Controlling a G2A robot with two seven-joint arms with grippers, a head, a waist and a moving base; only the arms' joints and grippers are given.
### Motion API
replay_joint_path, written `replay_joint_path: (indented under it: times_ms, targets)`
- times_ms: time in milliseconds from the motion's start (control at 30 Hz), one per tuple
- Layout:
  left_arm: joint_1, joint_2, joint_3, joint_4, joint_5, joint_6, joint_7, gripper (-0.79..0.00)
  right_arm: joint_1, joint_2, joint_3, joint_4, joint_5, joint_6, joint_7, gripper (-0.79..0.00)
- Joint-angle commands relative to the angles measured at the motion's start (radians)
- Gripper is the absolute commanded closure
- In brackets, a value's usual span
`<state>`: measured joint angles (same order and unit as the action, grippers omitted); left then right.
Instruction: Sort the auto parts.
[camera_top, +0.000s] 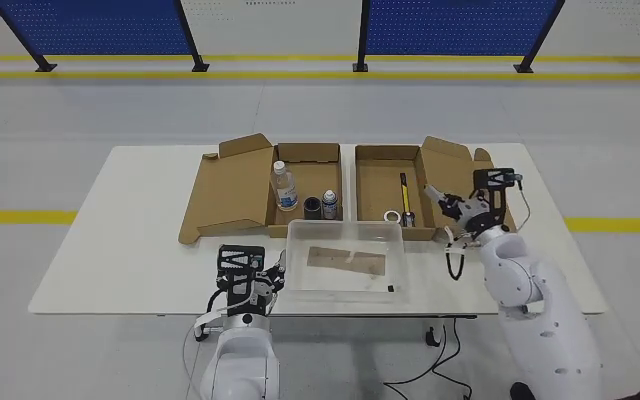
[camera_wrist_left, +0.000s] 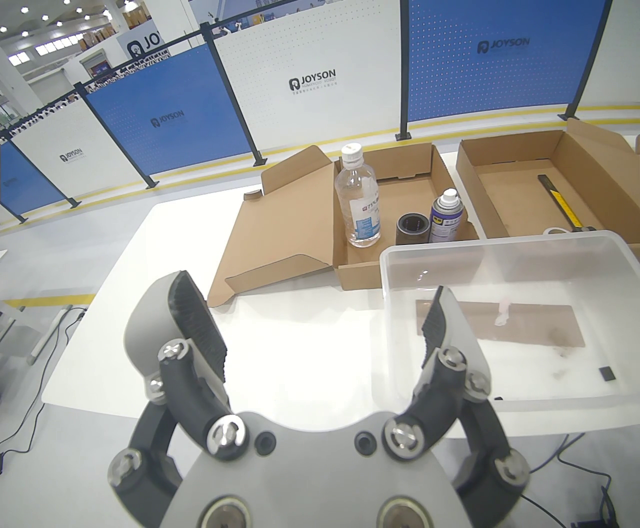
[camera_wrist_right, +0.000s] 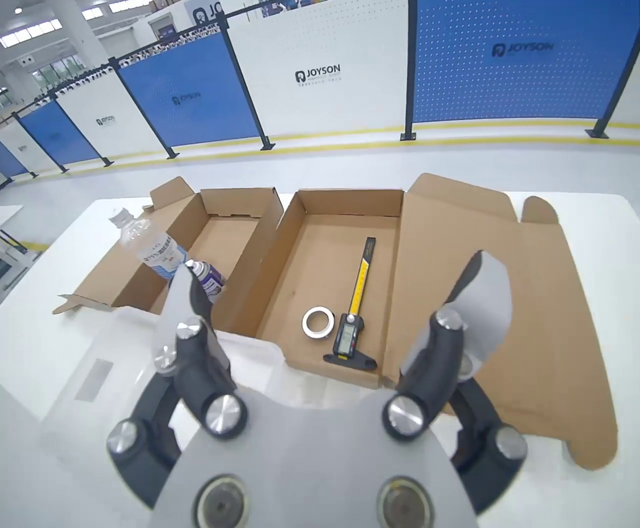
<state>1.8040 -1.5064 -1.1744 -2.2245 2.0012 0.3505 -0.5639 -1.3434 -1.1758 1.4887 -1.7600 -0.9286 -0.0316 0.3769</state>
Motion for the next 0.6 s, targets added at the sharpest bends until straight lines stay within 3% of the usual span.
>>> replay_joint_path:
  times_ms: [0,267,567]
  targets:
    - [0.000,0.000,0.000,0.000,0.000,0.000,0.000,-0.785,-0.067,0.004,0.036,-0.055,-0.002,0.002,-0.001,-0.785]
    - [0.000,0.000,0.000,0.000,0.000,0.000,0.000,-0.785,-0.212,0.012,0.118,-0.147,0.008,-0.024,0.011,-0.785]
    - [0.000,0.000,0.000,0.000,0.000,0.000,0.000,-0.785,-0.225,0.016,0.152,-0.142,0.025,-0.054,0.017,-0.784]
